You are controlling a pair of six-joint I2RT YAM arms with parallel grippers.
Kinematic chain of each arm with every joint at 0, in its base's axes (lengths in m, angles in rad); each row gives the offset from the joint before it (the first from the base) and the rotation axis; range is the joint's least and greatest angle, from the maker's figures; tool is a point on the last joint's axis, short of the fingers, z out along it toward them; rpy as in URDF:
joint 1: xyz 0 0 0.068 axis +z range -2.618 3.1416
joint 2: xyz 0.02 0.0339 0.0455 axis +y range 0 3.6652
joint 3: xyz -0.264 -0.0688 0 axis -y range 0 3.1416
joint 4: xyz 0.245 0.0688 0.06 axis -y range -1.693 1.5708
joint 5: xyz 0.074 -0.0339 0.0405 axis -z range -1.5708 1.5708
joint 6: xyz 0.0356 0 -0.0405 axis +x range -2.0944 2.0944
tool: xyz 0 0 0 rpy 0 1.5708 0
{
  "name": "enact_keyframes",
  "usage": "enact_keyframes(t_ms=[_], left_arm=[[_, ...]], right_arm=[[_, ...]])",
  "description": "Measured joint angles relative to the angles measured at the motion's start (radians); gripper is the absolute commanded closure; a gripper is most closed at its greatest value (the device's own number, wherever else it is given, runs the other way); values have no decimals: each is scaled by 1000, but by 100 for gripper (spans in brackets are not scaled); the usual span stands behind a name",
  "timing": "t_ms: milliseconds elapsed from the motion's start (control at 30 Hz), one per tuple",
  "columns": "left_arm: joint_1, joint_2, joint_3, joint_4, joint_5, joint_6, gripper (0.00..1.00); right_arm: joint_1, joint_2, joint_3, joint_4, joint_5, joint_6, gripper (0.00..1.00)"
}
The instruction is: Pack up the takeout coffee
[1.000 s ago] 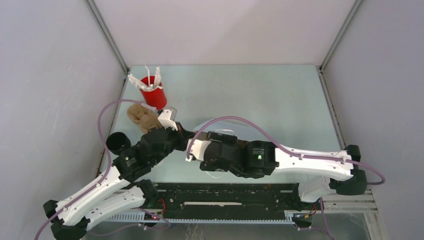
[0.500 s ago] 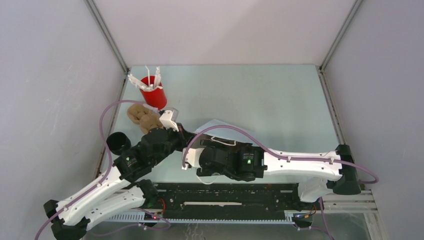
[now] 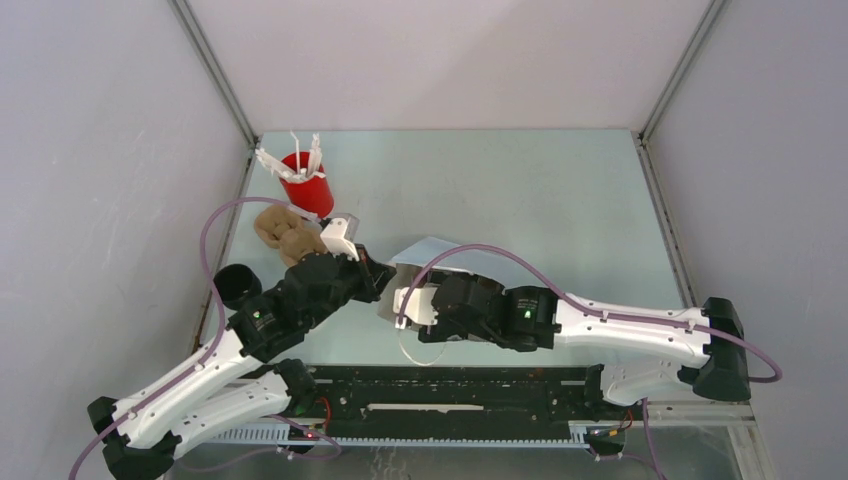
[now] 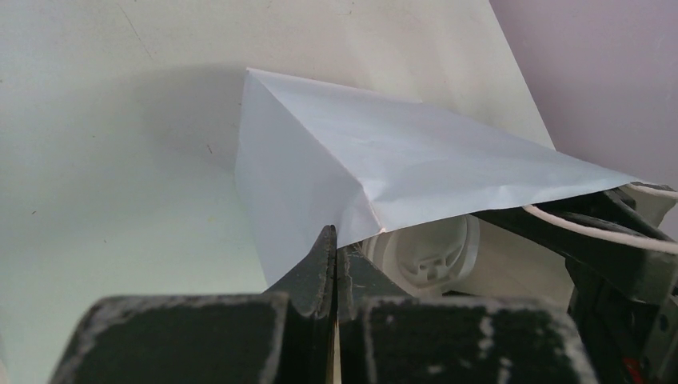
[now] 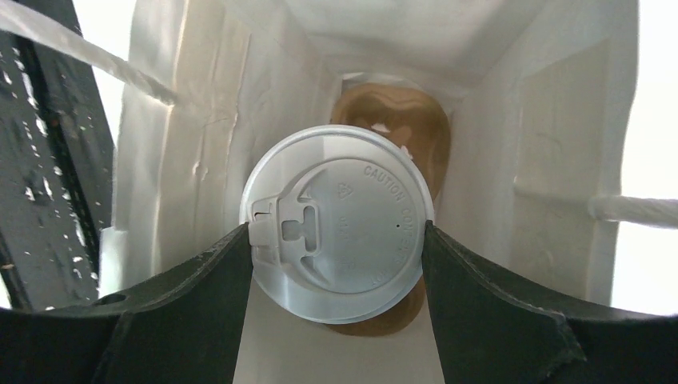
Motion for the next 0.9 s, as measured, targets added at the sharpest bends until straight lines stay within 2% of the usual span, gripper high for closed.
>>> enact_keyframes(t_ms=[267, 633, 900], left_arm=[[0, 14, 16, -12, 5, 1, 100], [0, 24, 16, -3, 26, 13, 100], [0, 40, 24, 5, 34, 45, 100]], right_arm=[[-29, 0, -11, 7, 1, -78, 33], [-97, 48, -9, -10, -27, -137, 37], [-130, 61, -36, 134, -61, -152, 36]])
